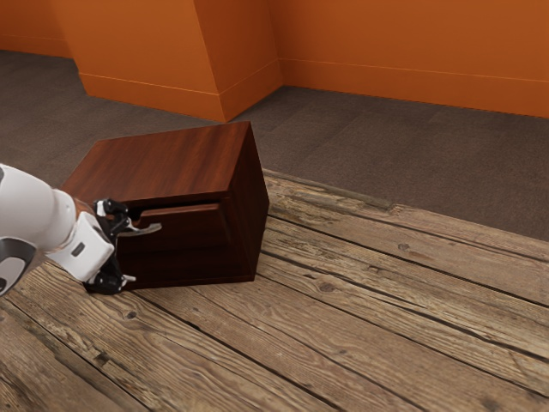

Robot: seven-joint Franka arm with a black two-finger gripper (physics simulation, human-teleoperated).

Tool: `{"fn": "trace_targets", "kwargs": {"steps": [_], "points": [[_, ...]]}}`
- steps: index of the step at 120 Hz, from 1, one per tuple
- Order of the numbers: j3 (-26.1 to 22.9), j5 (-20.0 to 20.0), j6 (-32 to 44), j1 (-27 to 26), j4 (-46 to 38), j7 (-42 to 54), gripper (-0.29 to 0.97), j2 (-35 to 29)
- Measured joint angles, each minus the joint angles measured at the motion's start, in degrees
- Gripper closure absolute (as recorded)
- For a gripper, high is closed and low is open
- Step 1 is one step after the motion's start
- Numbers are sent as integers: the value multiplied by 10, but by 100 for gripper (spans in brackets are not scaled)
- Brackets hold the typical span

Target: Pull the drawer handle with one arm to open the drawer

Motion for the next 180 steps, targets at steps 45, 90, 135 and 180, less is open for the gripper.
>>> {"fn": "trace_targets", "kwargs": {"steps": [45,90,135,180], "points": [[-91,-10,-1,75,-44,-19,3,-11],[-159,-34,-1,137,-83,-37,-1,-29],[-240,-74,2,198,-120,-50,5,-55],[-277,-96,3,236,-156,-58,1,-94]]}}
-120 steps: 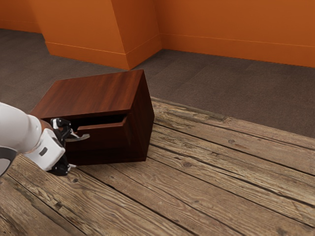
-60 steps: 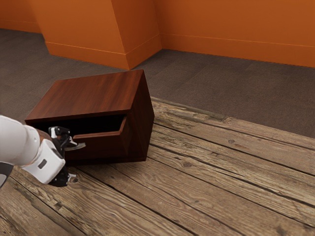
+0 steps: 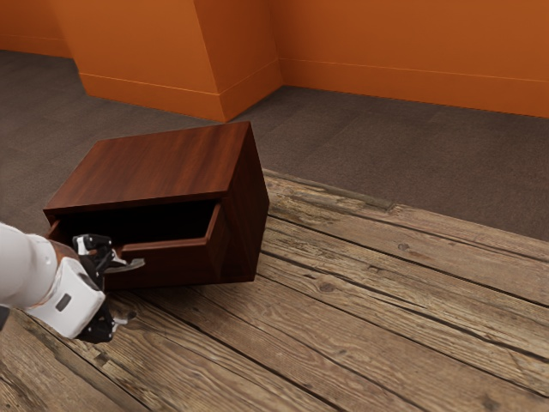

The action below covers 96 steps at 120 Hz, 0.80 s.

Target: Pull the drawer handle with one arm to open the drawer

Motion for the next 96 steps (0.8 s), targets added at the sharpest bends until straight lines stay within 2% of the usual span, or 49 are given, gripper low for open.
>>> {"fn": "trace_targets", "kwargs": {"steps": [53,87,96], "points": [[-37,-29,0,29,-44,-4,-1,-47],[-71,-55,-4,49,-68,-7,2,-82],[-77,-67,-5,51,-69,-8,9,-87]]}}
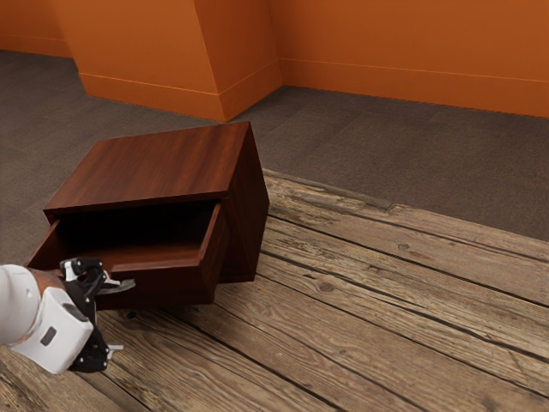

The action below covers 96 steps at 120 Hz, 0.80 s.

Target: Pull the drawer handle with one arm to open the drawer

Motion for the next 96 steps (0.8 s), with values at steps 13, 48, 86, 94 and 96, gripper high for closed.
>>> {"fn": "trace_targets", "kwargs": {"steps": [13,48,86,94,96], "points": [[-3,-4,-3,2,-5,-3,5,-9],[-7,1,-8,2,-18,-5,2,-28],[-65,-32,-48,1,75,-6,8,-27],[-103,-54,-93,-14,161,-5,5,7],[-110,-61,-108,-21,189,-6,5,24]]}}
